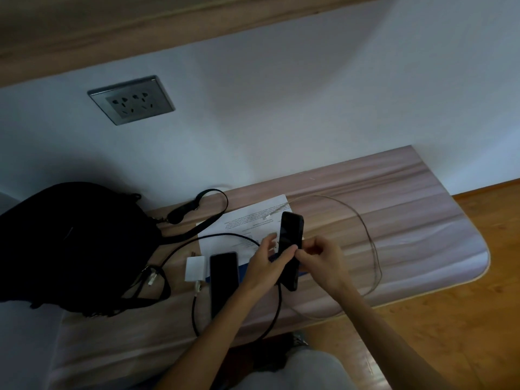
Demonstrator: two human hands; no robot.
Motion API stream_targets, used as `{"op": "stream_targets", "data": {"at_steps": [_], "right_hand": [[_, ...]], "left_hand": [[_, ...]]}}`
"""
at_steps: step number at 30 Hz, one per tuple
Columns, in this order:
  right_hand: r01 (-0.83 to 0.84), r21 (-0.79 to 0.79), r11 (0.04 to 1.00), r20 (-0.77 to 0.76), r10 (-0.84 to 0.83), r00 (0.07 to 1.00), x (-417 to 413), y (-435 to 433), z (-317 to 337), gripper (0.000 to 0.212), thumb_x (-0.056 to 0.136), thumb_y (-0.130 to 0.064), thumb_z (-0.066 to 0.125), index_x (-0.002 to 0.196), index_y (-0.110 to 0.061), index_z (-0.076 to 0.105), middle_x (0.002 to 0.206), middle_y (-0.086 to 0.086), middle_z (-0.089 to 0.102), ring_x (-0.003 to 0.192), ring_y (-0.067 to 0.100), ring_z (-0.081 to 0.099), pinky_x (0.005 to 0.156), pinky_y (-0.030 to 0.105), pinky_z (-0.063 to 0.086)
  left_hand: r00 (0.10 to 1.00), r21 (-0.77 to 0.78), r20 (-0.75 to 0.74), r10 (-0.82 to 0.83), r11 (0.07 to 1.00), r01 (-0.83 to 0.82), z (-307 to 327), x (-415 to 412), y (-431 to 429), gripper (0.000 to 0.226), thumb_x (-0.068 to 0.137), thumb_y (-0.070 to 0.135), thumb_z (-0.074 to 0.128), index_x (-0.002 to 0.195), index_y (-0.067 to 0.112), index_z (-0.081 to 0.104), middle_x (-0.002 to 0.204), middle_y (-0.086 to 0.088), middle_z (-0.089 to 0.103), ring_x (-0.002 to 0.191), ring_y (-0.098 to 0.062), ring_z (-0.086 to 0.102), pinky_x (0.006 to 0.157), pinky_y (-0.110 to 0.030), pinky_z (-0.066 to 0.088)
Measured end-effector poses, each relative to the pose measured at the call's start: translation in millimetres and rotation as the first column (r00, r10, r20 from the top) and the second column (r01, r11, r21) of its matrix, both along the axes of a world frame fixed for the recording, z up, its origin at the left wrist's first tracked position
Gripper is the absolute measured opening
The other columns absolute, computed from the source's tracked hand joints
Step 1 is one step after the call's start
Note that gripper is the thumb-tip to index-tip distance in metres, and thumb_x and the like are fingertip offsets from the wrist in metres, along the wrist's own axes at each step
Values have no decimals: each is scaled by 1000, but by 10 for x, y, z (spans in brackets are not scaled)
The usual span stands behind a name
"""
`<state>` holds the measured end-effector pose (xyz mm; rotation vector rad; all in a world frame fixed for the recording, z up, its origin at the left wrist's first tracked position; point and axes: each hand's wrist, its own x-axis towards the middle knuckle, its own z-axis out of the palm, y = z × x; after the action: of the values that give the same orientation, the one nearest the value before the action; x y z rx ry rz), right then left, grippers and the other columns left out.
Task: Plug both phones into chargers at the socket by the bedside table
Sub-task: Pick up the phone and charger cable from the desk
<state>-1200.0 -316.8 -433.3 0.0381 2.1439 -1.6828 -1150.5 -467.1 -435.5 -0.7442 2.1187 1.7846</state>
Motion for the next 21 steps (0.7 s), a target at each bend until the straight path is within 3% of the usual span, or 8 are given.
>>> {"op": "stream_targets", "data": {"at_steps": [4,8,11,13,15,17,19,21], "right_hand": [[-85,-29,996,-74,83,994,82,-45,26,5,82,-8,74,81,-6,70,80,14,72,81,33,70,75,58,58],[-156,-101,983,-69,150,986,146,-64,2,2,84,-1,72,85,-2,70,87,19,72,88,37,71,74,53,61],[-148,-260,954,22,159,987,145,-52,-16,5,91,-2,69,90,-4,73,91,18,76,88,30,75,71,42,64],[-94,-304,948,141,142,980,158,-28,-88,10,95,-9,65,95,-8,76,90,11,78,83,19,76,70,32,62],[-98,-170,981,186,129,974,202,8,-249,13,98,-14,61,95,-10,74,85,8,75,76,12,73,69,29,62],[-180,72,981,167,166,972,282,50,-472,11,98,-12,61,97,-8,71,86,7,72,76,17,69,73,36,61],[-285,299,911,128,258,958,385,62,-655,13,95,-14,66,103,-6,71,93,7,74,82,18,67,80,36,56],[-348,412,842,130,324,937,484,52,-759,14,92,-20,69,100,-10,72,95,5,76,85,16,69,80,31,54]], "left_hand": [[997,47,-29,66,997,-64,9,-23,-92,82,60,63,80,131,29,56,126,-1,68,109,-14,70,98,-40,57],[991,-5,-28,130,991,-130,-32,-5,-136,86,53,61,86,128,30,57,115,1,70,103,-16,71,91,-42,60],[984,-36,-46,175,984,-177,-32,3,-162,72,53,62,83,116,38,57,110,6,68,97,-9,70,77,-23,60],[973,-58,-67,219,973,-223,-19,21,-210,62,62,61,81,114,37,59,105,12,67,90,0,66,61,-6,50],[962,-64,-57,266,961,-270,-17,50,-291,48,74,57,79,114,34,65,105,9,69,91,-1,65,57,-5,47],[959,-68,-37,282,956,-284,-20,88,-373,37,79,56,76,109,36,68,101,5,70,91,-5,66,56,-7,46],[953,-68,-28,301,951,-303,-16,128,-441,37,78,56,77,109,37,68,98,5,70,88,-6,68,53,-5,46],[950,-63,-18,312,948,-312,-31,158,-496,42,76,56,79,112,36,66,99,5,71,88,-6,69,54,-6,47]]}}
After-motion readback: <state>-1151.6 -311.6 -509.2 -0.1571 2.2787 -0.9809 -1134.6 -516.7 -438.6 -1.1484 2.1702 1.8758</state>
